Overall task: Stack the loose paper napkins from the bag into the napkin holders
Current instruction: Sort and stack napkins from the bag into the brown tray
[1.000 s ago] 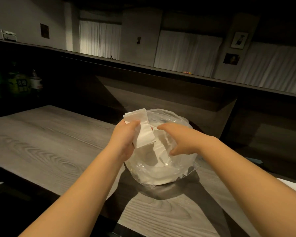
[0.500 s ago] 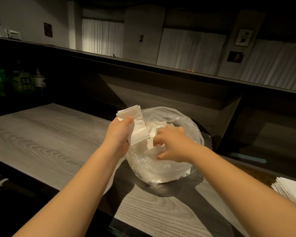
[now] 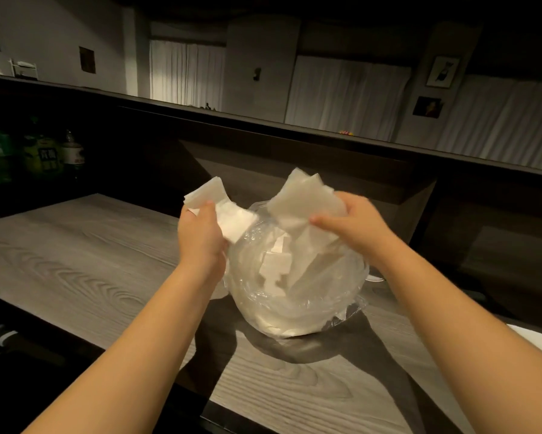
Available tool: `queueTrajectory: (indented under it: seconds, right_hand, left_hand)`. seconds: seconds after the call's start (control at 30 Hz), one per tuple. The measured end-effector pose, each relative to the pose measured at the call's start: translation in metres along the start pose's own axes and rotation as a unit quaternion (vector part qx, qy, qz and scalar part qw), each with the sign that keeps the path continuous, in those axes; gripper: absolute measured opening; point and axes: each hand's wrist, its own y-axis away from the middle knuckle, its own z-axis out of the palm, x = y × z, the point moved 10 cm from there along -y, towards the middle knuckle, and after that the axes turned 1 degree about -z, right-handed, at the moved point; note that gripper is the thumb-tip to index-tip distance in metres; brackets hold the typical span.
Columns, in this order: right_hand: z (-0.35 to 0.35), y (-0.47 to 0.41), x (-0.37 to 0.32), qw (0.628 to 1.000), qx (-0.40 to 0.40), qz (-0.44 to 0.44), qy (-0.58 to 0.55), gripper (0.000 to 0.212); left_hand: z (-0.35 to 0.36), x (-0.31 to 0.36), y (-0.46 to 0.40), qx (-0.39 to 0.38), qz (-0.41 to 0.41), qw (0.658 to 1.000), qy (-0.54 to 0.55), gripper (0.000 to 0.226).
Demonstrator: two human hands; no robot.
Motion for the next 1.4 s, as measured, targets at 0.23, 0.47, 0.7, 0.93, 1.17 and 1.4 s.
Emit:
queueTrajectory:
  seconds: [0.23,0.47,0.7,0.93,1.17,1.4]
  right_hand:
    - [-0.037,0.014,0.007,0.959,0.080,0.007,-0.271,0.031]
    - [-0.067,0.051,0.036,0.887,0.134,0.032,-0.441,0.038]
    - [-0.102,0.099,0.084,0.926,0.221,0.077,-0.298,0.025]
    - [-0.089,0.120,0.147,0.951,0.204,0.157,-0.172,0.032]
    - [-0.075,0.129,0.166,0.929,0.201,0.191,-0.245,0.023]
    - [-0.116,0.146,0.141,0.894,0.355,0.074,-0.265,0.028]
  left_hand:
    - [0.039,-0.019,0.016,-0.063,-0.056,0.995,-0.059,0.018]
    - [0.114,-0.068,0.065,-0.251,-0.144,0.952,-0.098,0.021]
    - [0.153,-0.151,0.135,-0.411,-0.298,0.848,-0.149,0.023]
    - [0.130,-0.214,0.161,-0.411,-0.466,0.777,-0.104,0.040]
    - [0.115,-0.227,0.148,-0.456,-0.394,0.763,-0.233,0.014]
    - [0.112,-0.225,0.145,-0.450,-0.369,0.768,-0.268,0.013]
